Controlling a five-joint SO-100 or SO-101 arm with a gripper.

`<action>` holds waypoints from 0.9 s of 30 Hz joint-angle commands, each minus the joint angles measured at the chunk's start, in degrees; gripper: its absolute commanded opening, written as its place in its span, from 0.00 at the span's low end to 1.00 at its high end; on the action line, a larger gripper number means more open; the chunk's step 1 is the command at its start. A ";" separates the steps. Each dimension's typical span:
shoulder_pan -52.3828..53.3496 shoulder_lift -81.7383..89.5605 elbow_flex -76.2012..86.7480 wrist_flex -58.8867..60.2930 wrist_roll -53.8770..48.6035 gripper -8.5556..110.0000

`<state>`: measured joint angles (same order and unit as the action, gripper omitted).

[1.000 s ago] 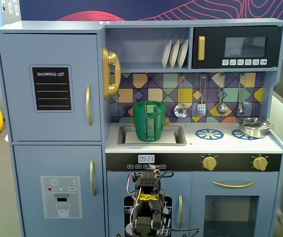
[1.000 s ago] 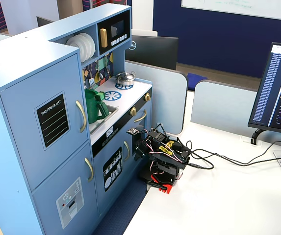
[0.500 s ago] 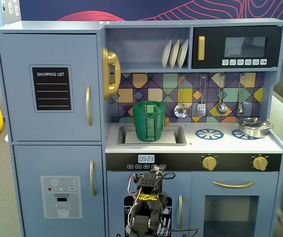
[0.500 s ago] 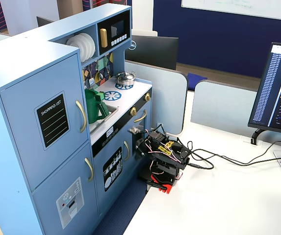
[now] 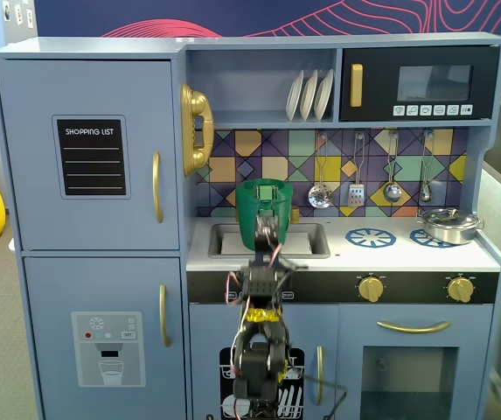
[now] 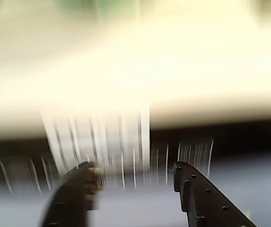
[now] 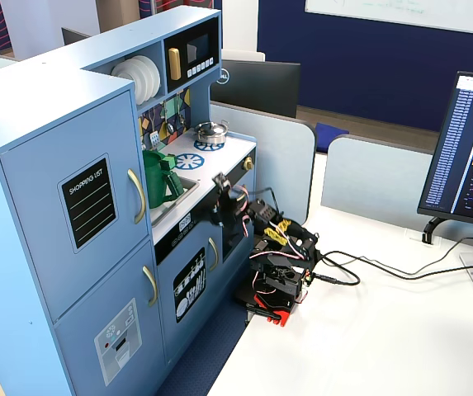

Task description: Take off the lid from the green recipient and place it on the counter

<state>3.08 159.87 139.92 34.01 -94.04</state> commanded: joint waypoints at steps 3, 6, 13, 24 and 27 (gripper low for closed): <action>-1.85 -10.20 -19.60 -6.15 -0.79 0.31; -1.76 -13.01 -22.94 -10.02 -0.97 0.35; 0.70 -19.60 -30.59 -11.60 -1.23 0.40; 1.58 -28.65 -39.81 -14.68 -1.49 0.40; 1.23 -30.76 -41.75 -15.03 -1.85 0.40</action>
<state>3.87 130.69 103.89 21.53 -94.83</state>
